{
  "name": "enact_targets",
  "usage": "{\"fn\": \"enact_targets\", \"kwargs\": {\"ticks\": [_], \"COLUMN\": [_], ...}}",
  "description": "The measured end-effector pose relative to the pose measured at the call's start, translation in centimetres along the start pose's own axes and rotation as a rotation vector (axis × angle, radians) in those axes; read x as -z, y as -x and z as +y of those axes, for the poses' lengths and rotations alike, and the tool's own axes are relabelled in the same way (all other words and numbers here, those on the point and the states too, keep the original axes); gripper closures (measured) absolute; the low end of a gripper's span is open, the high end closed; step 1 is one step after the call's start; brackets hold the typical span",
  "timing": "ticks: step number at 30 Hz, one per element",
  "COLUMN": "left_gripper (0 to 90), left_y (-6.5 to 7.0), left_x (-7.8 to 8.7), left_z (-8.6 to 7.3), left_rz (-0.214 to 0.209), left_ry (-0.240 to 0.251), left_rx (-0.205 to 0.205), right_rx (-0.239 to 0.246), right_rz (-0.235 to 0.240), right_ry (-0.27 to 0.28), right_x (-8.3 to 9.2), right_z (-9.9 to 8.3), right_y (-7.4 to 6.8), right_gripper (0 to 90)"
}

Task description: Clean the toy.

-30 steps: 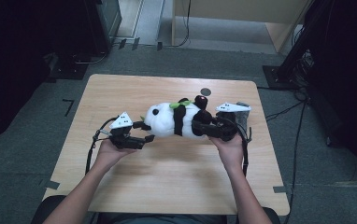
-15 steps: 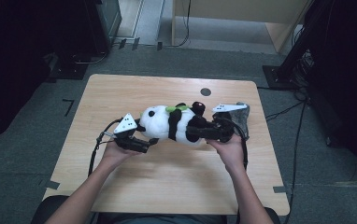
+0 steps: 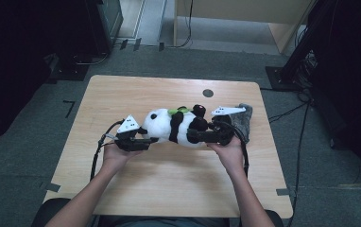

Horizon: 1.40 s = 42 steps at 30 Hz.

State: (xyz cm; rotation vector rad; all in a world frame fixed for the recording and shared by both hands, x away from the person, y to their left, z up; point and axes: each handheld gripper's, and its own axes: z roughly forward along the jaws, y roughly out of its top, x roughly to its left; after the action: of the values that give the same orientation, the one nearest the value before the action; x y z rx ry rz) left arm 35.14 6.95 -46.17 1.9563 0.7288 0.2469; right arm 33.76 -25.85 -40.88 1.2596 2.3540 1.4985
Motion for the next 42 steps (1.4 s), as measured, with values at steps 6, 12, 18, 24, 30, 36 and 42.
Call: {"fn": "enact_targets", "kwargs": {"ticks": [6, 12, 18, 24, 30, 36, 42], "left_gripper": [46.6, 46.8, 46.5, 46.1, 44.1, 33.6, 18.6], "left_y": [-0.8, -2.1, -2.1, -1.1, -0.8, -0.6, -1.1], "left_x": [0.5, 1.5, 1.9, 1.6, 1.5, 0.9, 1.0], "left_z": [0.5, 1.0, 2.0, 2.7, 2.7, 2.5, 2.0], "left_rz": [-0.016, -0.028, -0.066, -0.095, -0.089, -0.051, -0.076], "left_ry": [-0.028, -0.003, 0.0, -0.044, -0.04, -0.045, 0.06], "left_rx": [0.043, 0.116, 0.172, 0.197, 0.225, 0.162, 0.119], "right_rx": [0.097, 0.175, 0.238, 0.253, 0.277, 0.237, 0.135], "right_rz": [0.009, -0.002, 0.018, -0.073, -0.155, -0.151, -0.113], "right_ry": [0.074, 0.145, 0.046, 0.029, 0.071, 0.038, 0.075], "right_x": [0.5, 1.2, -0.5, -2.3, -2.6, -2.6, -1.8], "right_z": [-0.3, -1.1, -2.1, -2.8, -2.8, -2.9, -2.4], "right_y": [0.4, 1.0, 0.6, -0.2, -0.5, -0.2, 0.5], "right_gripper": [31.6, 23.9, 0.0, 0.0, 12.6, 29.4, 40.5]}}
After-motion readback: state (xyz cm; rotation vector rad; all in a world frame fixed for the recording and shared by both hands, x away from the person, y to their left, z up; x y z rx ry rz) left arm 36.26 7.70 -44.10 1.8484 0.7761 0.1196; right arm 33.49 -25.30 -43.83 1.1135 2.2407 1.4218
